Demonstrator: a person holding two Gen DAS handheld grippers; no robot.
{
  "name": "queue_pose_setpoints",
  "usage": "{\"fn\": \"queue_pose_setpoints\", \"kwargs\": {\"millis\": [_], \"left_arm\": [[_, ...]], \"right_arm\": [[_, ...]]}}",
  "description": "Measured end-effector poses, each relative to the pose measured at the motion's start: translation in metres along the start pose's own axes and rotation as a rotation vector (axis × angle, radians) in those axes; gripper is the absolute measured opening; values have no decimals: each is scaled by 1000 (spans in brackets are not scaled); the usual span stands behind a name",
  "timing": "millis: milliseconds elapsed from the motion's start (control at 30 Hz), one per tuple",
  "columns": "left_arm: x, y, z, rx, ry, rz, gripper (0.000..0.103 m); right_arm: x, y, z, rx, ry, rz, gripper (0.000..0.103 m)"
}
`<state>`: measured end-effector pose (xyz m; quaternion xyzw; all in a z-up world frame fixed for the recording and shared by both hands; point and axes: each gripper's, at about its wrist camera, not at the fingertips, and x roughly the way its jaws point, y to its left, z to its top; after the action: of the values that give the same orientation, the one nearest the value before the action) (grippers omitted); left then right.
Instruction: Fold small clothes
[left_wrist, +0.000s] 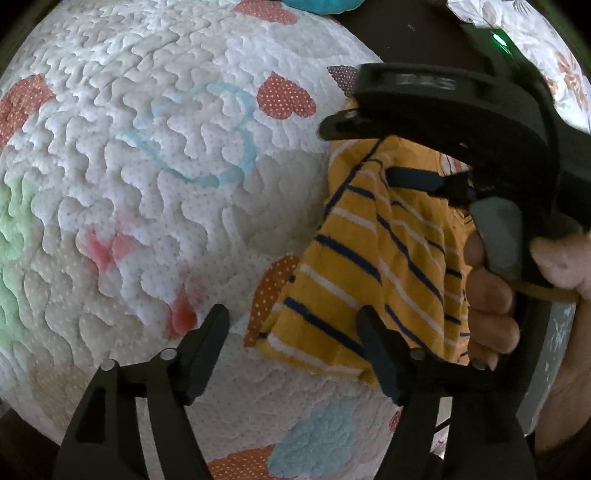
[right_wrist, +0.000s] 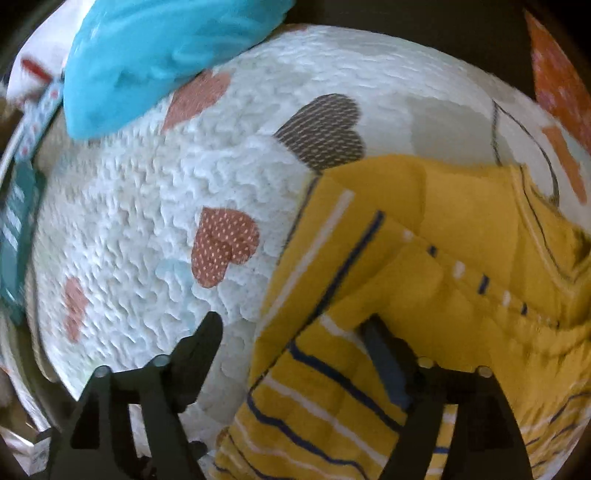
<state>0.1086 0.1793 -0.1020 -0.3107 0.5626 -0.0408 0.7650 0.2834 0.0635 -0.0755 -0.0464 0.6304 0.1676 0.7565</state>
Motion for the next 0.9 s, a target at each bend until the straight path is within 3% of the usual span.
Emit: {"fn": "queue_pose_setpoints", "kwargs": {"millis": [67, 167, 200, 233, 267, 333, 400, 533, 700, 800, 900], "left_arm": [[1, -5, -6, 17, -8, 14, 78], [2, -13, -14, 37, -8, 30, 75], [4, -15, -17, 40, 10, 9, 66], [8, -17, -20, 42, 41, -27, 35], [13, -19, -23, 48, 78, -52, 17], [16, -22, -28, 37, 105, -85, 17], [13, -26, -30, 50, 101, -95, 17], [3, -42, -36, 68, 77, -147, 16], [-22, -89, -55, 164, 24, -232, 16], [-30, -141, -72, 299, -28, -205, 16], [-18, -185, -87, 363, -8, -198, 16]], "right_arm": [[5, 10, 1, -68, 25, -59, 85], [12, 23, -2, -160, 46, -143, 82], [13, 29, -5, -205, 48, -193, 72], [14, 33, -9, -247, 39, -259, 59], [13, 36, -13, -273, 28, -292, 54], [8, 38, -21, -299, -7, -306, 29], [-2, 35, -28, -285, -42, -280, 18], [-31, 14, -41, -209, -127, -199, 13], [-85, -22, -54, -115, -229, -99, 12], [-115, -48, -64, -62, -286, -65, 12], [-141, -94, -76, 27, -338, -20, 12]]}}
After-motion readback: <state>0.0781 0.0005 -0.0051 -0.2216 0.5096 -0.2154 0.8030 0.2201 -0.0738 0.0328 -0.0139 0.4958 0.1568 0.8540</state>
